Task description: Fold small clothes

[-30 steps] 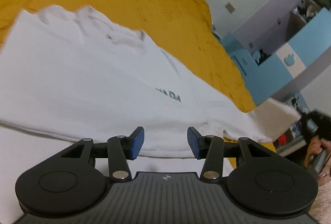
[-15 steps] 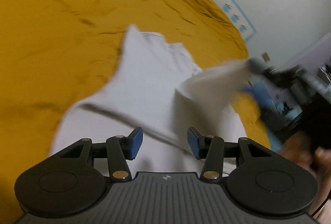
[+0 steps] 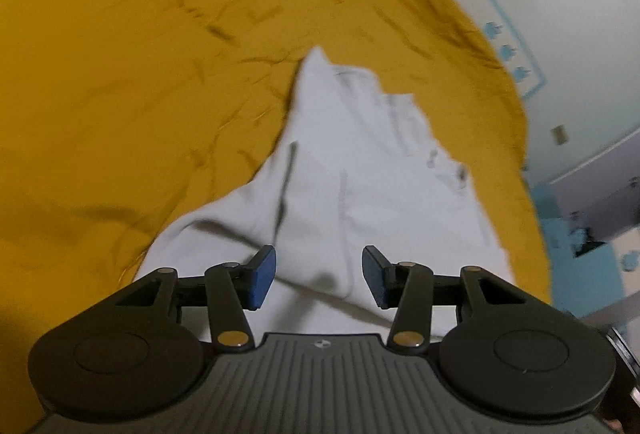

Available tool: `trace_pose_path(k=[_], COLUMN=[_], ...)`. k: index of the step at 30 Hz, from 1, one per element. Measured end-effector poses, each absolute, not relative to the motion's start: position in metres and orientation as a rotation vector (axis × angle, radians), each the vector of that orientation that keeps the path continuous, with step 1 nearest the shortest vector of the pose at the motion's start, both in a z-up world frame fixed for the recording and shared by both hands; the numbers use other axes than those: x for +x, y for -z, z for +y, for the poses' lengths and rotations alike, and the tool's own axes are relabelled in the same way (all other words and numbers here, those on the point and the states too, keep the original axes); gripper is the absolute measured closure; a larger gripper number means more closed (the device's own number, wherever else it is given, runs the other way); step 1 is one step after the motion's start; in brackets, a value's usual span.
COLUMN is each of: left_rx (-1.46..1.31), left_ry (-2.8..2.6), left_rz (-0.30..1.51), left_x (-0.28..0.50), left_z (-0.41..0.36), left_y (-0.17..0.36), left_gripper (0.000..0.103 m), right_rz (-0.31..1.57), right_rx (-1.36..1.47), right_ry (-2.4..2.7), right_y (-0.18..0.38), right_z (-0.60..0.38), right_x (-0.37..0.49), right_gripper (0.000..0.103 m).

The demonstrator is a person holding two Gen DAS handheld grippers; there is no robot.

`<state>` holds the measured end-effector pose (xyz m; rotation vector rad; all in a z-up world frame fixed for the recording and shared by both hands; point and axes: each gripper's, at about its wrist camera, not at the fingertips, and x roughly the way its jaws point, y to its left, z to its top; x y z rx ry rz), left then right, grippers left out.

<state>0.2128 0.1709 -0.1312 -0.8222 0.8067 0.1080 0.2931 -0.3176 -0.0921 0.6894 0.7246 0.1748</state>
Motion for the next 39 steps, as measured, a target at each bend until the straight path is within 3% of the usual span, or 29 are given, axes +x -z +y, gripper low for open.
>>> trace_pose_path(k=[9,10,12,15,21,22,23,26,33,37,39], left_rx=[-0.848,-0.852,-0.85,-0.832,-0.796,-0.796,-0.789,-0.731,-0.723,-0.744,-0.734], left_ry=[-0.113,-0.102,-0.084,-0.068,-0.059,-0.066,-0.066,-0.075,-0.099,-0.125,-0.147], left_rz=[0.786,0.779,0.754,0.731,0.708,0.684,0.65,0.588,0.751,0.763,0.725], left_x=[0.213,0.215,0.216,0.216,0.213,0.21,0.207,0.199,0.207,0.195,0.185], left_z=[0.169,0.169,0.168,0.166,0.166,0.166,0.167,0.167,0.166,0.172,0.174], left_y=[0.14,0.14,0.139,0.135,0.132,0.13,0.125,0.113,0.145,0.132,0.118], left_gripper=[0.046,0.048,0.069,0.079,0.089,0.09,0.096,0.096,0.095,0.09,0.09], right_rz=[0.718,0.724,0.751,0.797,0.8,0.801,0.8,0.739,0.824,0.787,0.743], right_rx=[0.95,0.961,0.965,0.962,1.068,1.089,1.103,1.095,0.998,1.009,0.984], right_ry=[-0.037,-0.055,-0.088,-0.098,-0.025,-0.009,0.002,0.032,0.094,0.109,0.075], right_y=[0.125,0.127,0.134,0.148,0.175,0.177,0.175,0.16,0.18,0.158,0.141], right_z=[-0.405,-0.401,-0.397,-0.378,-0.378,-0.379,-0.38,-0.384,-0.38,-0.385,-0.385], right_x=[0.291,0.291,0.294,0.295,0.312,0.314,0.315,0.3,0.297,0.279,0.273], right_gripper=[0.053,0.053,0.053,0.053,0.054,0.075,0.103,0.103,0.101,0.075,0.075])
